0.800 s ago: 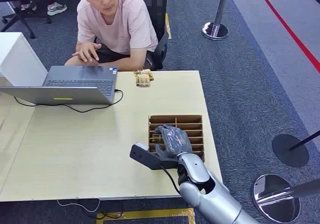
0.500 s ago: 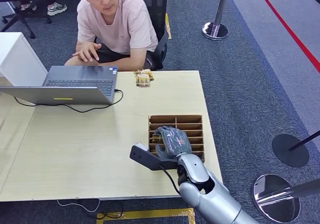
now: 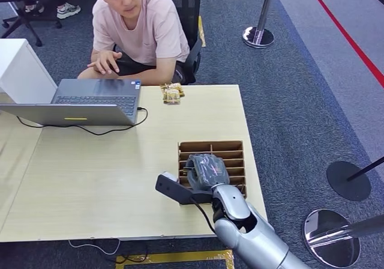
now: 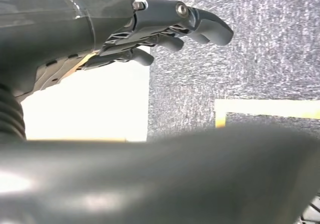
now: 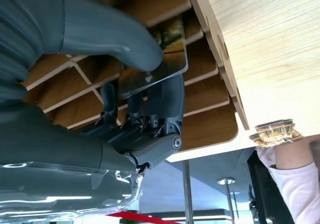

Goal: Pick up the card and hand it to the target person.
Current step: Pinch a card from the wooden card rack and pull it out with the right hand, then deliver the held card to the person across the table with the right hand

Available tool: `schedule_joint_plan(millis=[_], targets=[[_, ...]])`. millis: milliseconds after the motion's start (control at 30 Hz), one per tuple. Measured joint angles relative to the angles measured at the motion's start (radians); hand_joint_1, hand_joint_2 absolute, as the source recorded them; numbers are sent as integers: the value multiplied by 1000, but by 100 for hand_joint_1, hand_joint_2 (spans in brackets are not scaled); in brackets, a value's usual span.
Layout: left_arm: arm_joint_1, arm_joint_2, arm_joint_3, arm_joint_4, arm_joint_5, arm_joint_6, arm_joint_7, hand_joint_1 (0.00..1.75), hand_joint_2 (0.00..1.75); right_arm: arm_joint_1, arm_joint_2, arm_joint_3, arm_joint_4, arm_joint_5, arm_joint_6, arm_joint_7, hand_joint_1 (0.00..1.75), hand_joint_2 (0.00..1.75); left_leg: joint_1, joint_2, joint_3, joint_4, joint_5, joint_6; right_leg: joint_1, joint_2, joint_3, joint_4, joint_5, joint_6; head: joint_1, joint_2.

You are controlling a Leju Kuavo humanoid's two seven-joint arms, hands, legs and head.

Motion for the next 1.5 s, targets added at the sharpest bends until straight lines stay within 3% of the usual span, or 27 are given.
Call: schedule_joint_plan(millis=[800,1267,1500], targets=[[0,0,1,0,-11,34,-29,0,175,11,6,-1,-12,20,-18,-14,136,175,0,0,0,0,0,0,0,0,0,0,0,0,0,0],[0,1,13,0,-12,32,-49,0,175,19,-6,-90,-223,-46,-312,-329,136,175,0,0,0,0,0,0,0,0,0,0,0,0,0,0],[-2,1,18,0,-20,33,-61,0,175,24,9,-103,-208,-68,-443,-502,136,175,0,0,0,0,0,0,0,0,0,0,0,0,0,0]])
